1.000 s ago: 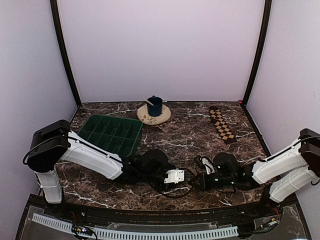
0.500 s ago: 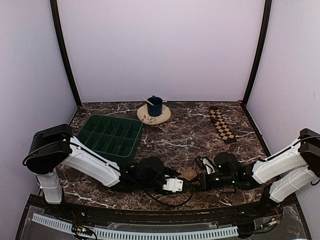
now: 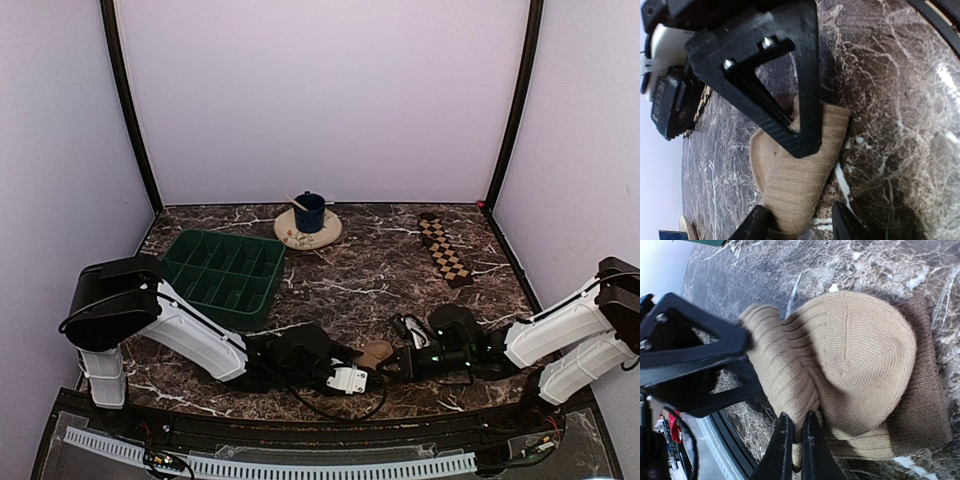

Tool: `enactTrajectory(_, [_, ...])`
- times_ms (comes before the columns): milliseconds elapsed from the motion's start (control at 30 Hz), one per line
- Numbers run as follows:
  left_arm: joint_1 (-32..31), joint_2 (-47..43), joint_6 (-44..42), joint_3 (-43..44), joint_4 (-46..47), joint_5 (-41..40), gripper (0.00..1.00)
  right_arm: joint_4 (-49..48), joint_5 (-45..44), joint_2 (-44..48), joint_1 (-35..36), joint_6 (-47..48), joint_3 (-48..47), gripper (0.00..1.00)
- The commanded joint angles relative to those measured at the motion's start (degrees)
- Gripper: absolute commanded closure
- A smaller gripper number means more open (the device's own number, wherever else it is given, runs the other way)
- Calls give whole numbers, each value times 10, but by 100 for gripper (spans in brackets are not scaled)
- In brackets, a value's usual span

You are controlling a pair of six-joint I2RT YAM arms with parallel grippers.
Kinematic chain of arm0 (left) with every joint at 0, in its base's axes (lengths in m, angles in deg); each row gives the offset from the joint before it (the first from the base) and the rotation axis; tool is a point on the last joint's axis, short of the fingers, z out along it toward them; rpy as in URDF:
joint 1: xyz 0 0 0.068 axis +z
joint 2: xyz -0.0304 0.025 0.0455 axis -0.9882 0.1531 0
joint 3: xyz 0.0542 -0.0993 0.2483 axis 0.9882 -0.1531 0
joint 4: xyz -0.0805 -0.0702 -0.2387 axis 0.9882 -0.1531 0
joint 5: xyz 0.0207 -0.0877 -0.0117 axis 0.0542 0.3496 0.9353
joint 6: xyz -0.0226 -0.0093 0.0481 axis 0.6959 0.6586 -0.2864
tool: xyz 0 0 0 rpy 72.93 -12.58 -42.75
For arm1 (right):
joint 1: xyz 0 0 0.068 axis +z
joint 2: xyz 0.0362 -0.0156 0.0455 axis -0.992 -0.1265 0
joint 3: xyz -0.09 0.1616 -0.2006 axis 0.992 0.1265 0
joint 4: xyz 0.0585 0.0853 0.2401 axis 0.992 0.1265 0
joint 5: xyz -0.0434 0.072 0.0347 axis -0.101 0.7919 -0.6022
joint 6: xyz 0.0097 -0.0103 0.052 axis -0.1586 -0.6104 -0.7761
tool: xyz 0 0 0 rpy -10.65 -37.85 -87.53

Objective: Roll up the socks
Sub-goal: Roll the sock at the center of the board.

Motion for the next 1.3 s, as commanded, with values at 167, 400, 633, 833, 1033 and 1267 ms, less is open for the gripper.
enactTrajectory(167, [-2, 50, -18, 33, 17, -40, 53, -8, 20, 1, -5, -9, 11, 100])
enactTrajectory(400, [2, 64, -17, 50, -21, -37, 62, -2, 22, 7, -6, -9, 13, 100])
enactTrajectory(633, [13, 65, 4, 52, -83, -29, 81, -1, 24, 12, -9, -11, 16, 100])
enactTrajectory(833, [20, 63, 13, 60, -133, -2, 97, 4, 27, 12, -10, -7, 14, 100])
enactTrajectory(1033, [27, 59, 36, 87, -217, 35, 100, 50, 13, 18, -10, 16, -4, 88])
enactTrajectory(1267, [30, 44, 87, 89, -282, 1, 100, 109, -40, 61, -10, 46, -26, 62])
